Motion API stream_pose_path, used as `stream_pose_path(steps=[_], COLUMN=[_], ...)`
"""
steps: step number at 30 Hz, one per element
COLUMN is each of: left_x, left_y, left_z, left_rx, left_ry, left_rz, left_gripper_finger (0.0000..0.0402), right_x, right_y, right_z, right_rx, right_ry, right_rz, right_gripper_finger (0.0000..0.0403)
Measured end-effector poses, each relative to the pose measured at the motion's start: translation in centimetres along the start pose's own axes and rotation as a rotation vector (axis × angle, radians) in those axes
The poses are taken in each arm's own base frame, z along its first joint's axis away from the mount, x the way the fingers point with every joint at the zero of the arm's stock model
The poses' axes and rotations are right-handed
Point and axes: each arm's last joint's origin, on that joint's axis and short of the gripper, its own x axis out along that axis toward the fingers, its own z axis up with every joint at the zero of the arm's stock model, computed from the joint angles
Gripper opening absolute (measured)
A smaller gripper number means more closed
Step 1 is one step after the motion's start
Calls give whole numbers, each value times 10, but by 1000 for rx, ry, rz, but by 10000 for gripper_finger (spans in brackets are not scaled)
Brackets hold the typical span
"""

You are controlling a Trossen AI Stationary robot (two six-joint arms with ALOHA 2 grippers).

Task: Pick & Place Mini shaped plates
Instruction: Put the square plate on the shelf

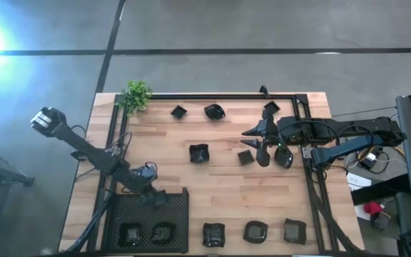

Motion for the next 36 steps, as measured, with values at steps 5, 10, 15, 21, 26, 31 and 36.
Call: stream_pose_path(steps=[5,10,15,21,26,31,36], left_x=[-1,0,6,11,12,13,13], left_y=[-5,-7,-7,-5,-5,-5,-4], left_z=[-10,-20,-26,-28,-28,-28,-29], left_rx=[58,116,138,148,143,144,178], left_ry=[70,115,178,203,215,217,220], left_rz=[-41,-37,-22,1,5,8,7], left_gripper_finger=[0,0,0,0,0,4,16], right_x=[0,0,0,0,0,0,0], right_y=[0,0,0,0,0,0,0], right_z=[0,0,0,1,1,1,1], right_rx=[0,0,1,2,2,2,2], right_ry=[0,0,-5,-6,-6,-6,-6], right_rz=[0,0,1,1,1,1,1], right_gripper_finger=[123,123,123,123,123,123,123])
